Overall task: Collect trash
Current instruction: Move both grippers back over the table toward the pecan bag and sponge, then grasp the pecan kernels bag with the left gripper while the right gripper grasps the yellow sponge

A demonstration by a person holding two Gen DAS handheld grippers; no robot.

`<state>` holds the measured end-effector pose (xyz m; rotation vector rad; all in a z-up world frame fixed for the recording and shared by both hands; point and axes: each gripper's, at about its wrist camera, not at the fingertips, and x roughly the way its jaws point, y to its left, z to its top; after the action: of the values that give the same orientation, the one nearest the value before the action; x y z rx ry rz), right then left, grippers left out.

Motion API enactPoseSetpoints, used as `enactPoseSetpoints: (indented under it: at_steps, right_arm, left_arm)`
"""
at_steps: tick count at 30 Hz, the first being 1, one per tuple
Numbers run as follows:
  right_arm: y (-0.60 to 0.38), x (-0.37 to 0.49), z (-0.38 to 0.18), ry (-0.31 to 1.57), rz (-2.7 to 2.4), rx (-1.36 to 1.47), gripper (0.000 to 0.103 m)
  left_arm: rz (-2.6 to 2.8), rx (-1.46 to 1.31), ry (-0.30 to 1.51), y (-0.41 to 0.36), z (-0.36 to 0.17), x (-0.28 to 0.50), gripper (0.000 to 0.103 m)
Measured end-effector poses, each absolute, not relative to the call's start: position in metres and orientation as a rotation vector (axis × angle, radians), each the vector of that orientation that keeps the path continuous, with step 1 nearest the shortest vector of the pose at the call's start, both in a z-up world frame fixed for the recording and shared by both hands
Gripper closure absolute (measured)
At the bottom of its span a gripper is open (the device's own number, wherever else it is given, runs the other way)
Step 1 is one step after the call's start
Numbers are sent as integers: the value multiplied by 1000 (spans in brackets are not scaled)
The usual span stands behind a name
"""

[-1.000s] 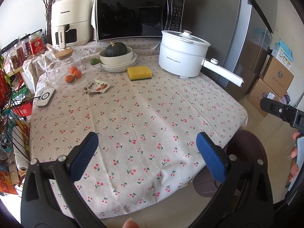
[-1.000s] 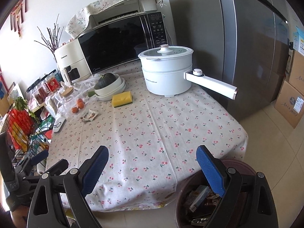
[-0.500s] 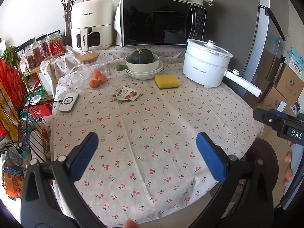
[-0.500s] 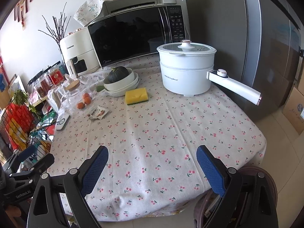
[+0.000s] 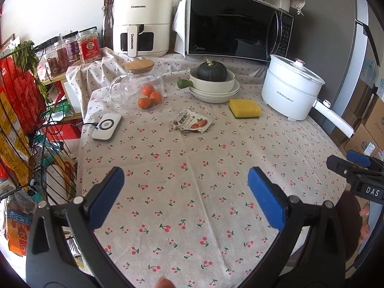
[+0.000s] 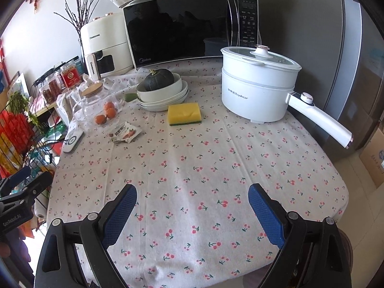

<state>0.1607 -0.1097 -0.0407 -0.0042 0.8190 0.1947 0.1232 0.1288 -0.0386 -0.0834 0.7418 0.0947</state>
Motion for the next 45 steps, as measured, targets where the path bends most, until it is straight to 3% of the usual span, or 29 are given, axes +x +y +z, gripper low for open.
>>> enactPoseSetpoints:
  at_steps: [22, 31, 39, 45]
  right_arm:
    - [-86, 251, -87, 894, 198, -20, 7]
    - [-89, 303, -111, 925, 168, -52, 7]
    - [-92, 342, -124, 934, 183, 7, 7]
    - [-98, 366, -121, 906, 196, 29, 7]
  left_arm:
    - [85, -72, 850, 188, -109, 203, 1]
    - [49, -90, 850, 164, -124, 267, 1]
    - [237, -264, 856, 143, -136, 340, 1]
    - [447, -240, 879, 126, -149, 374, 1]
